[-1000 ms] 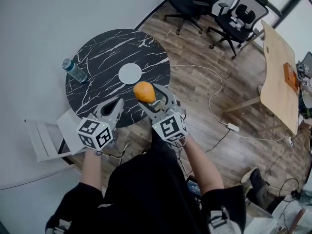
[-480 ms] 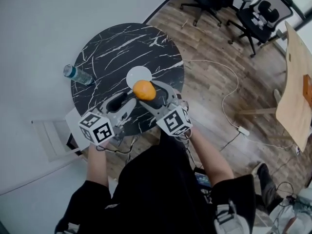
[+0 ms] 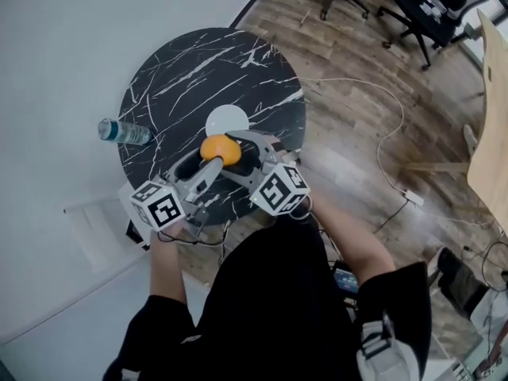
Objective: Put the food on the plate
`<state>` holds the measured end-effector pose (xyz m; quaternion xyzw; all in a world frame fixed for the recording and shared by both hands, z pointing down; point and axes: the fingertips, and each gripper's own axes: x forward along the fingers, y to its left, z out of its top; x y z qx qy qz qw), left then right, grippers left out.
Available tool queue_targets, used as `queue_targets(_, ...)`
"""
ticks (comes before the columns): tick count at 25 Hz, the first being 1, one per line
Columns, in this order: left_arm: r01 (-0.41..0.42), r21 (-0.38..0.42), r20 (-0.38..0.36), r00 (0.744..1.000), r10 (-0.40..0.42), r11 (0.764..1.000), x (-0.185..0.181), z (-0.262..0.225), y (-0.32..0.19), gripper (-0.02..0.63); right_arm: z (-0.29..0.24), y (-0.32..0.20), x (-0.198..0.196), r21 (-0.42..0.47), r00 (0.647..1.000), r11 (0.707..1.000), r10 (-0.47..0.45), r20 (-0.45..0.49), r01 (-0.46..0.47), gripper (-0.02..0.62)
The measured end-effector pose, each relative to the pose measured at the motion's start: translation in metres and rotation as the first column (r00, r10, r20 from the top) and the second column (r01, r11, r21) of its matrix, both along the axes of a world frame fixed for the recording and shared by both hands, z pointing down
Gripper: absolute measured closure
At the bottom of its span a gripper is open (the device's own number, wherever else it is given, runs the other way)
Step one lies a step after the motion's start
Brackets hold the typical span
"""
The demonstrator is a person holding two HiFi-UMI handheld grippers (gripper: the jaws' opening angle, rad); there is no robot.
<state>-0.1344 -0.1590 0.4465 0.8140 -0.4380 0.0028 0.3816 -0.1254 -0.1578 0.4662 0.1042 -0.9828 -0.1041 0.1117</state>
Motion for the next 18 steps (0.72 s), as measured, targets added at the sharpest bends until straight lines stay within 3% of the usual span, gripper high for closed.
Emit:
queue_targets(12,0.036,-0.019,0.072,0.997,-0.035,0.999,0.007,0.033,-0.03,0.342,0.033,-0.024,-0.001,-0.003,0.998,1.0,-0.027,-0.048,0.027,0.295)
queue_targets(18,0.087,-0.033,0.132,0.988,-0.082,0.996,-0.005,0.049,-0.039,0.346,0.053,-0.028,-0.004,-0.071,0.996,0.997,-0.034,-0.078,0.029,0.289)
